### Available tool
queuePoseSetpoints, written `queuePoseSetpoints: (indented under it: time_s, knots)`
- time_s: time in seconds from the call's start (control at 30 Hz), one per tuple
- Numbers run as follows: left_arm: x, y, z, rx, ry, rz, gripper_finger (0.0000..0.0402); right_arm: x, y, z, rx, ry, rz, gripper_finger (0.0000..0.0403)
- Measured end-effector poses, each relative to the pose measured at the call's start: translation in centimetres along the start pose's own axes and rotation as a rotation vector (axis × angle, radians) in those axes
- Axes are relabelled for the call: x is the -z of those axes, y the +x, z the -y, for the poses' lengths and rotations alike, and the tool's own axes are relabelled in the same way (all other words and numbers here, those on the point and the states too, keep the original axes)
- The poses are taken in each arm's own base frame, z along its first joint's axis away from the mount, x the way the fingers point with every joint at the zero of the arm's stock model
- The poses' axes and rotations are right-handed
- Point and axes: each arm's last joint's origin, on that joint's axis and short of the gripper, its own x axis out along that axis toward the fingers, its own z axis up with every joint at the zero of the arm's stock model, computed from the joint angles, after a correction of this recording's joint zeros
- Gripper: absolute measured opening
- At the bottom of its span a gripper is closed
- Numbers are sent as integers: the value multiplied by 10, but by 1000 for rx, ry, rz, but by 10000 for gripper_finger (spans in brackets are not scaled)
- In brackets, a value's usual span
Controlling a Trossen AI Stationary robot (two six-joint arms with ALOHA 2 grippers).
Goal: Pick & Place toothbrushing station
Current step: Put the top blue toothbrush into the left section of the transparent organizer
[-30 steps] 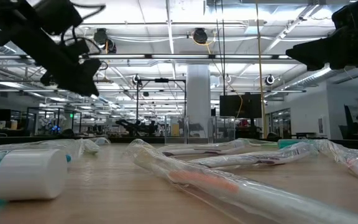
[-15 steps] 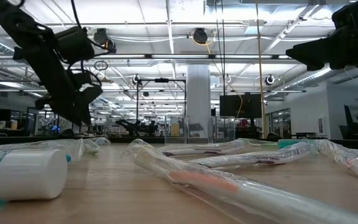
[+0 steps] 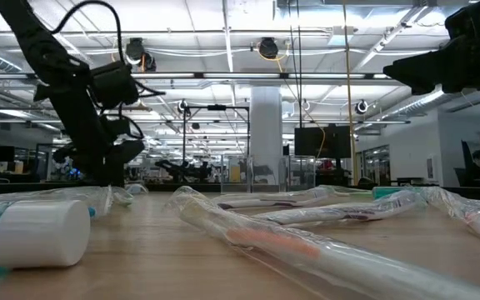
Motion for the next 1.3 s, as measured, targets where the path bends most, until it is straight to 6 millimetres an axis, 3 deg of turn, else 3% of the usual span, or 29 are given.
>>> queuePoseSetpoints:
  time_s: [0.2, 1.3]
  knots:
    - [0, 9, -4, -34, -16, -20, 152, 0, 0, 0, 0, 0, 0, 141]
    - [-3, 10, -2, -12, -47, 19, 152, 0, 0, 0, 0, 0, 0, 141]
